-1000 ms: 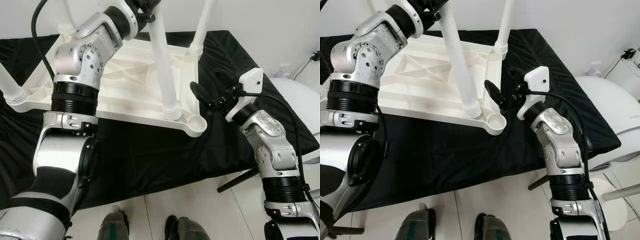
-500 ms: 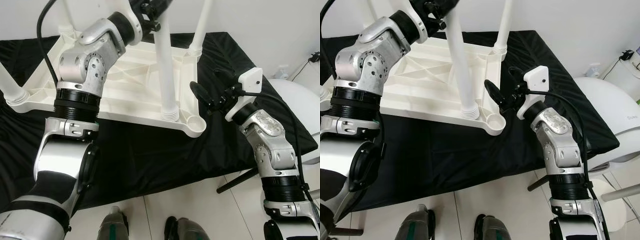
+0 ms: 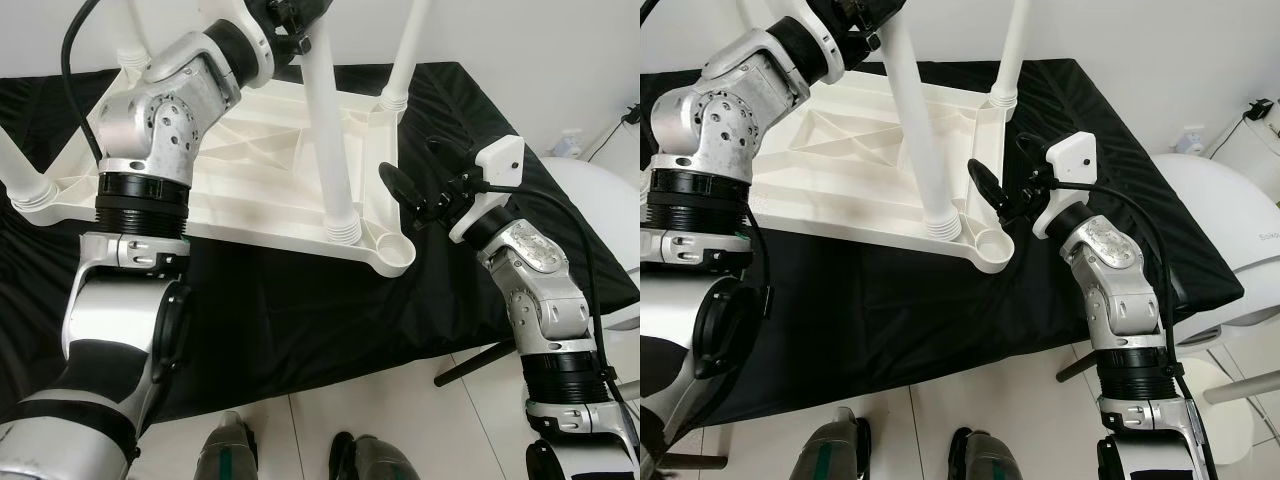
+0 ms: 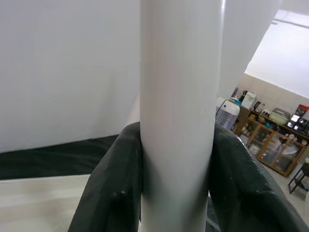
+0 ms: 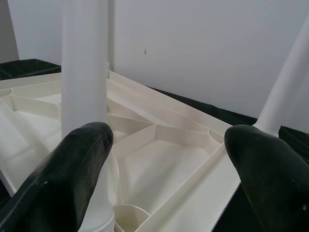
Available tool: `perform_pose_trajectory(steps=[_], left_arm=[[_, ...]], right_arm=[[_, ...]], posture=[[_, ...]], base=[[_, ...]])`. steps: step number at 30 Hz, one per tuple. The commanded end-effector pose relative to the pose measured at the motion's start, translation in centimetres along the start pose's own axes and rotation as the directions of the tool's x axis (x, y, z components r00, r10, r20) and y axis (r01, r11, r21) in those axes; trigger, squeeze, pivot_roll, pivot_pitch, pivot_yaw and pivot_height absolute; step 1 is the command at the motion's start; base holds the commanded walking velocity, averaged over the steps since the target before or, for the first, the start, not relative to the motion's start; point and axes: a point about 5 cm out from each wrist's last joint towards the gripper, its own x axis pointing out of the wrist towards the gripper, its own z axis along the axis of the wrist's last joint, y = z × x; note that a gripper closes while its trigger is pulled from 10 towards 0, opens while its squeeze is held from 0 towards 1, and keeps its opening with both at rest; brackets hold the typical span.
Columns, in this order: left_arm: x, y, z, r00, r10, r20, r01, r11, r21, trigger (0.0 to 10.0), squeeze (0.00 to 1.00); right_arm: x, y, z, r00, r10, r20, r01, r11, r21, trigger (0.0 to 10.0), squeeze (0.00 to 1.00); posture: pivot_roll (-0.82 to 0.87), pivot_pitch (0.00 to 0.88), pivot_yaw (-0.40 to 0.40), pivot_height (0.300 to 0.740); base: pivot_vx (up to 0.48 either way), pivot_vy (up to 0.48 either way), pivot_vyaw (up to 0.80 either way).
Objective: Building children table
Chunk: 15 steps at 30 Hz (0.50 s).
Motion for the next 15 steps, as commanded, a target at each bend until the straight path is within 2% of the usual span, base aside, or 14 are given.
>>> perform_pose_trajectory(steps=[1, 6, 7, 8, 9, 10, 11, 15], left_arm=[[0.66, -1.26, -0.29, 0.995, -0.096, -0.028, 0.093, 0.992, -0.087, 0.0, 0.0], [0.78, -0.98, 0.11, 0.996, -0.087, -0.019, 0.083, 0.986, -0.145, 0.0, 0.0], [0.81, -0.81, 0.29, 0.997, -0.08, -0.014, 0.077, 0.983, -0.168, 3.8, 0.0], [0.81, -0.81, 0.29, 0.997, -0.08, -0.014, 0.077, 0.983, -0.168, 3.8, 0.0], [0.83, -0.68, 0.42, 0.997, -0.077, -0.011, 0.074, 0.981, -0.181, 10.0, 0.0], [0.83, -0.68, 0.42, 0.997, -0.077, -0.011, 0.074, 0.981, -0.181, 10.0, 0.0], [0.85, -0.63, 0.51, 0.997, -0.08, -0.006, 0.077, 0.975, -0.208, 10.0, 1.0], [0.85, -0.66, 0.71, 0.996, -0.093, 0.01, 0.093, 0.965, -0.245, 10.0, 1.0]], right_arm=[[0.0, -0.08, -0.17, 1.0, -0.002, -0.006, 0.002, 1.0, -0.008, 10.0, 0.0], [-0.01, -0.05, -0.23, 1.0, 0.0, -0.006, 0.0, 1.0, -0.009, 10.0, 0.0], [-0.04, -0.01, -0.27, 1.0, 0.001, -0.006, -0.001, 1.0, -0.01, 10.0, 0.0], [-0.04, -0.01, -0.27, 1.0, 0.001, -0.006, -0.001, 1.0, -0.01, 10.0, 0.0], [-0.06, 0.03, -0.32, 1.0, 0.003, -0.007, -0.003, 1.0, -0.011, 10.0, 0.0], [-0.06, 0.03, -0.32, 1.0, 0.003, -0.007, -0.003, 1.0, -0.011, 10.0, 0.0], [-0.07, 0.09, -0.37, 1.0, 0.005, -0.007, -0.005, 1.0, -0.011, 10.0, 0.0], [-0.06, 0.18, -0.46, 1.0, 0.007, -0.008, -0.008, 1.0, -0.013, 10.0, 0.0]], posture=[[0.04, 0.093, -0.06, 0.74], [0.04, 0.091, -0.06, 0.74], [0.04, 0.09, -0.059, 0.74], [0.04, 0.09, -0.059, 0.74], [0.04, 0.09, -0.059, 0.74], [0.04, 0.09, -0.059, 0.74], [0.04, 0.089, -0.059, 0.74], [0.04, 0.088, -0.059, 0.74]], base=[[0.0, 0.0, 0.0], [0.0, 0.0, 0.0], [0.0, 0.0, 0.0], [0.0, 0.0, 0.0], [0.0, 0.0, 0.0], [0.0, 0.0, 0.0], [0.0, 0.0, 0.0], [0.0, 0.0, 0.0]])
